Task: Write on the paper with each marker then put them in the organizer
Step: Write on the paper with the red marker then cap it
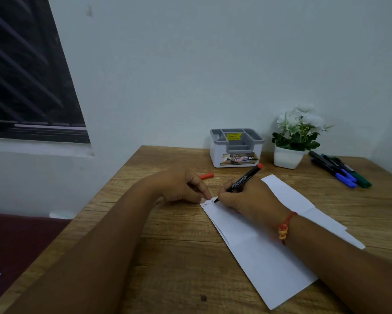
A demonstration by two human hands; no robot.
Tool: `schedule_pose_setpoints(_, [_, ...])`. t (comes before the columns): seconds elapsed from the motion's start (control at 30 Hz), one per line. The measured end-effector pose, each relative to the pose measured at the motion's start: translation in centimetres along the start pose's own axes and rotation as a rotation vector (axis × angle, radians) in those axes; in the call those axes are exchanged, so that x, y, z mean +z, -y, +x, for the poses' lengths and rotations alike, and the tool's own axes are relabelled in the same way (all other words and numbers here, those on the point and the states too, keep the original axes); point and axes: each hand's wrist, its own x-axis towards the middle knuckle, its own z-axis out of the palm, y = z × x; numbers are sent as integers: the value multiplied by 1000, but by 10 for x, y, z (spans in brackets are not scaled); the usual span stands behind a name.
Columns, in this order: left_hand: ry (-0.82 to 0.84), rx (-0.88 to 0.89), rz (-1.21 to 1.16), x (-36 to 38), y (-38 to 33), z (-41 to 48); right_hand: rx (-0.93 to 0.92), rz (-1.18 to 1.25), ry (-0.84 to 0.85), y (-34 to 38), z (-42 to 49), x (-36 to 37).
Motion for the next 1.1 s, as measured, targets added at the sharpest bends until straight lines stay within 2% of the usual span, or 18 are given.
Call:
schedule_pose_setpoints(0.33, [5,-1,-20,1,0,0,13,33,-33,-2,0,0])
schedule_pose_setpoints(0.73, [4,-5,25,0,-4,-2,44,-90,-39,0,3,0])
schedule_pose_setpoints(0.87, [10,-4,8,0,-7,-4,44,-64,-25,1,2,-2])
schedule_pose_setpoints(0.93, [7,-7,5,0,-7,-4,46,4,-35,0,1,-4])
schedule_pose_setpoints(1.1, [-20,-15,-38,-1,-10,-8,37,375,-55,3,-3,-14])
